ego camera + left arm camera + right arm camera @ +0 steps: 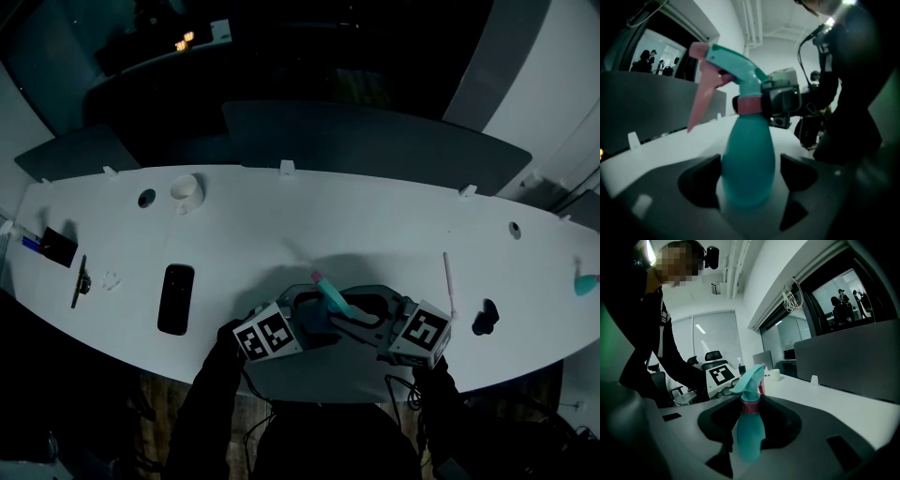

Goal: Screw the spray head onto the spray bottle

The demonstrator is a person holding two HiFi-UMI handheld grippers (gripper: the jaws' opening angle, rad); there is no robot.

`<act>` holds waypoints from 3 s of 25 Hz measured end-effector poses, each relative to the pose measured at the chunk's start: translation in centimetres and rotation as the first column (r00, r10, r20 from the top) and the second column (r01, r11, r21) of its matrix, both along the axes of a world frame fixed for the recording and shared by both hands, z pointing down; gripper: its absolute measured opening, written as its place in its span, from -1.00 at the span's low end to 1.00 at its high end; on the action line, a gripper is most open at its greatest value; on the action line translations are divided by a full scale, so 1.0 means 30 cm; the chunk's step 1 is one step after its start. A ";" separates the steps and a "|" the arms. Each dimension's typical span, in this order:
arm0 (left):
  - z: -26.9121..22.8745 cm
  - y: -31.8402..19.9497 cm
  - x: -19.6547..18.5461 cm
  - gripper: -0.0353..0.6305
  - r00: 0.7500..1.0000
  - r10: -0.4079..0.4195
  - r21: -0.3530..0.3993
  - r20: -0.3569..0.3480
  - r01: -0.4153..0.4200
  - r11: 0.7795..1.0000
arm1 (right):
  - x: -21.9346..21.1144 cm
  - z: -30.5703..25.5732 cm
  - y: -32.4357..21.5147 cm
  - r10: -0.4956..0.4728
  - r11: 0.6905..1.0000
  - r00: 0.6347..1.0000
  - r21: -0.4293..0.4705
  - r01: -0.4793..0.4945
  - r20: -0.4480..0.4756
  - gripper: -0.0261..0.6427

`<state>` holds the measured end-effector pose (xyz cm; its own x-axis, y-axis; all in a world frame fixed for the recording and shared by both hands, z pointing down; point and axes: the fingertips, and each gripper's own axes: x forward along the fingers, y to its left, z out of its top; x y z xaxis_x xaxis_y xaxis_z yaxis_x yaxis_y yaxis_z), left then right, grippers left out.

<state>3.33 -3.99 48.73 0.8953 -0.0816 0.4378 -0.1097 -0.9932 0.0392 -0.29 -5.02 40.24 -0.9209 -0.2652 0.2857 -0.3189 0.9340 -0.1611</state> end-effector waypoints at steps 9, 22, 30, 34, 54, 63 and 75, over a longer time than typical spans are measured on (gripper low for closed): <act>0.011 -0.051 -0.004 0.21 0.950 -0.312 0.130 -0.012 0.310 0.942 | 0.010 -0.005 -0.020 0.067 0.997 0.998 0.033 -0.067 -0.010 -0.51; -0.017 -0.030 -0.065 0.23 0.952 -0.300 0.012 -0.055 0.301 0.953 | 0.028 -0.003 0.001 0.044 0.999 0.999 0.016 -0.044 0.010 -0.51; 0.009 -0.004 0.010 0.16 0.995 0.042 0.018 0.089 -0.044 0.999 | 0.017 -0.002 0.007 0.010 1.000 1.000 0.022 -0.011 0.002 -0.51; -0.003 -0.020 0.006 0.14 0.979 -0.202 0.080 0.009 0.201 0.976 | 0.029 -0.001 0.000 0.057 0.997 0.998 0.042 -0.058 0.010 -0.51; 0.007 -0.011 0.000 0.09 0.864 -0.504 0.203 -0.003 0.494 0.846 | 0.056 -0.022 0.014 0.115 0.986 0.993 0.116 -0.117 0.027 -0.51; 0.009 -0.023 0.010 0.09 0.859 -0.511 0.208 0.001 0.500 0.841 | 0.061 -0.142 -0.005 0.186 0.960 0.981 0.202 -0.192 0.045 -0.52; 0.021 -0.035 0.013 0.09 0.857 -0.516 0.141 -0.013 0.512 0.847 | 0.092 -0.151 -0.018 0.215 0.959 0.966 0.155 -0.236 0.140 -0.73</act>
